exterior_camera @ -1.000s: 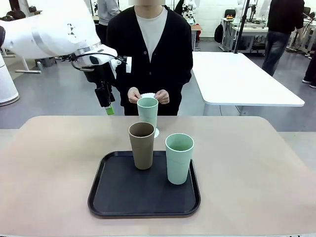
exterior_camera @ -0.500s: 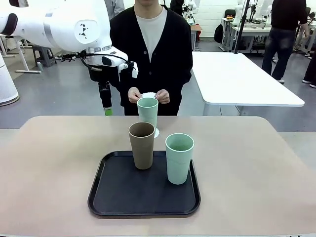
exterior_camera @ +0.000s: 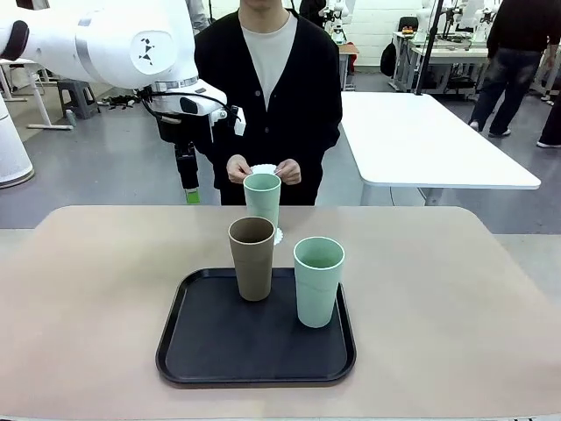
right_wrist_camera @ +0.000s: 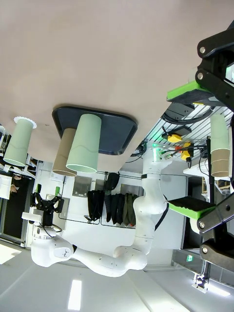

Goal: Place coasters on the table and set cups on them.
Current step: Take one Reusable plastic cup from the Flat Tray and place it on a coaster set by the human.

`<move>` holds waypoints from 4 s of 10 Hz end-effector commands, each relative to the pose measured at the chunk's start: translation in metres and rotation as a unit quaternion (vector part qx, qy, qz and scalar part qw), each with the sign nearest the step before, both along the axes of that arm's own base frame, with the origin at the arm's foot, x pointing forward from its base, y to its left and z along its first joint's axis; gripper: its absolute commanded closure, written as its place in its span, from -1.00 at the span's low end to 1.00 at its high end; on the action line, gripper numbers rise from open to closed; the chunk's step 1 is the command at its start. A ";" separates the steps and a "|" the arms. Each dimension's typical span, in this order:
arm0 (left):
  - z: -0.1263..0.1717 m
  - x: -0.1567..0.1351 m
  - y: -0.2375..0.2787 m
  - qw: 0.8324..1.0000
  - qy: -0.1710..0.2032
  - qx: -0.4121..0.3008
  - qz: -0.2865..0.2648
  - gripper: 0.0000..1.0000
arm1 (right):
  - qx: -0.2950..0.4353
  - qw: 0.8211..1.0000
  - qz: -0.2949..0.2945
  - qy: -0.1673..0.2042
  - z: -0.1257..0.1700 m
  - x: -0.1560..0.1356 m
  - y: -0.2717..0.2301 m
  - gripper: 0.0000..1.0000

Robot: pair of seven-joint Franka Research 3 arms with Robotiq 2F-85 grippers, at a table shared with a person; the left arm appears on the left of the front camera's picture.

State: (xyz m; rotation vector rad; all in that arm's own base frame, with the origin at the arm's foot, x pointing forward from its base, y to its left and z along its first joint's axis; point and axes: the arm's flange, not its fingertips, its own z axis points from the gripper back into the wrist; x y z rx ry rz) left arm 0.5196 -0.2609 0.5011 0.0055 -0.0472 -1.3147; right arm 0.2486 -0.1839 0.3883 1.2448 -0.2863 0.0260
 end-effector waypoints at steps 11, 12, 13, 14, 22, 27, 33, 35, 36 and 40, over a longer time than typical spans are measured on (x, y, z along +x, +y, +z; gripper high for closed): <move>0.012 -0.076 0.129 0.929 0.040 -0.107 0.353 -1.00 | 0.005 1.000 -0.001 -0.008 0.001 0.001 0.000 -1.00; 0.013 -0.089 0.157 0.922 0.052 -0.106 0.369 -1.00 | 0.005 1.000 -0.001 -0.008 0.001 0.001 0.000 -1.00; 0.013 -0.105 0.185 0.914 0.045 -0.109 0.388 -1.00 | 0.005 1.000 -0.001 -0.008 0.001 0.001 0.000 -1.00; 0.013 -0.115 0.200 0.913 0.047 -0.110 0.391 -1.00 | 0.005 1.000 -0.001 -0.008 0.001 0.001 0.000 -1.00; -0.043 -0.093 0.395 0.691 0.262 -0.535 0.409 -1.00 | 0.005 1.000 -0.001 -0.008 0.001 0.001 0.000 -1.00; -0.064 -0.127 0.466 0.619 0.285 -0.597 0.424 -1.00 | 0.005 1.000 -0.001 -0.008 0.001 0.001 0.000 -1.00; -0.066 -0.131 0.464 0.621 0.297 -0.585 0.428 -1.00 | 0.005 1.000 -0.001 -0.008 0.001 0.001 0.000 -1.00; -0.066 -0.131 0.464 0.621 0.297 -0.585 0.428 -1.00 | 0.005 1.000 -0.001 -0.008 0.001 0.001 0.000 -1.00; -0.066 -0.131 0.464 0.621 0.297 -0.585 0.428 -1.00 | 0.005 1.000 -0.001 -0.008 0.001 0.001 0.000 -1.00; -0.066 -0.131 0.464 0.621 0.297 -0.585 0.428 -1.00 | 0.005 1.000 -0.001 -0.008 0.001 0.001 0.000 -1.00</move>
